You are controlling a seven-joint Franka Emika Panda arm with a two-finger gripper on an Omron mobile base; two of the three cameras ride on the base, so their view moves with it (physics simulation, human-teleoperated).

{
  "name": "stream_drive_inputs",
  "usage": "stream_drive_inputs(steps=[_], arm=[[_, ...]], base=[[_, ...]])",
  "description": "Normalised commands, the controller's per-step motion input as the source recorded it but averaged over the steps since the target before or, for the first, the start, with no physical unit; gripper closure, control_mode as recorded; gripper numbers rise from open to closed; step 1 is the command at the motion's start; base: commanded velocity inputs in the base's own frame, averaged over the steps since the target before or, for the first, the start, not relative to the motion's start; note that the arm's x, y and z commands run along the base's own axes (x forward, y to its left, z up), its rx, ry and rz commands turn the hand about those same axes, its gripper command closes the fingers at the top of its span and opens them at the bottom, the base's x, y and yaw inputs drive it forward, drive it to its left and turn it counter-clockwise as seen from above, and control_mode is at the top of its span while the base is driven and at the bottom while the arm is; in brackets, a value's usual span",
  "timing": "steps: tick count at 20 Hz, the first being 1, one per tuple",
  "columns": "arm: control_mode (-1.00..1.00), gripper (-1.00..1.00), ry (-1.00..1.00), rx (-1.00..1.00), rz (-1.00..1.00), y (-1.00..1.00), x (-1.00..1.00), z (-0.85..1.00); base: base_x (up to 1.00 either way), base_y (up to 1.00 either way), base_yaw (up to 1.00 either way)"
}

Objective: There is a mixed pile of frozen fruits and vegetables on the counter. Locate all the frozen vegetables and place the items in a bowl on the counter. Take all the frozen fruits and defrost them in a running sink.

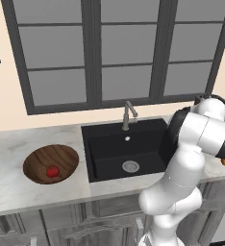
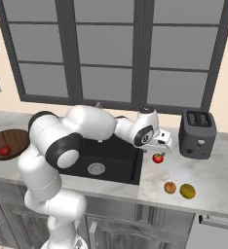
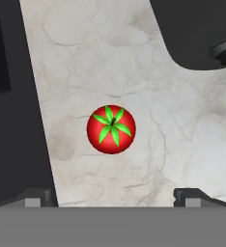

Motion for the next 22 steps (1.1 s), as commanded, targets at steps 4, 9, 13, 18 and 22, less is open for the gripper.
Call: stream_drive_inputs(steps=[4,9,13,18,22], arm=[[-1.0,-1.0,0.0,0.0,0.0,-0.02,0.17,-0.23],[-1.0,-1.0,0.0,0.01,-0.01,-0.09,0.13,-0.12],[-1.0,-1.0,0.0,0.0,-0.01,-0.13,0.12,-0.08],[-1.0,-1.0,0.0,0.0,-0.01,-0.09,0.13,-0.1],[-1.0,-1.0,0.0,0.0,0.0,-0.01,0.05,-0.12]], base=[[0.0,0.0,0.0],[0.0,0.0,0.0],[0.0,0.0,0.0],[0.0,0.0,0.0],[0.0,0.0,0.0]])
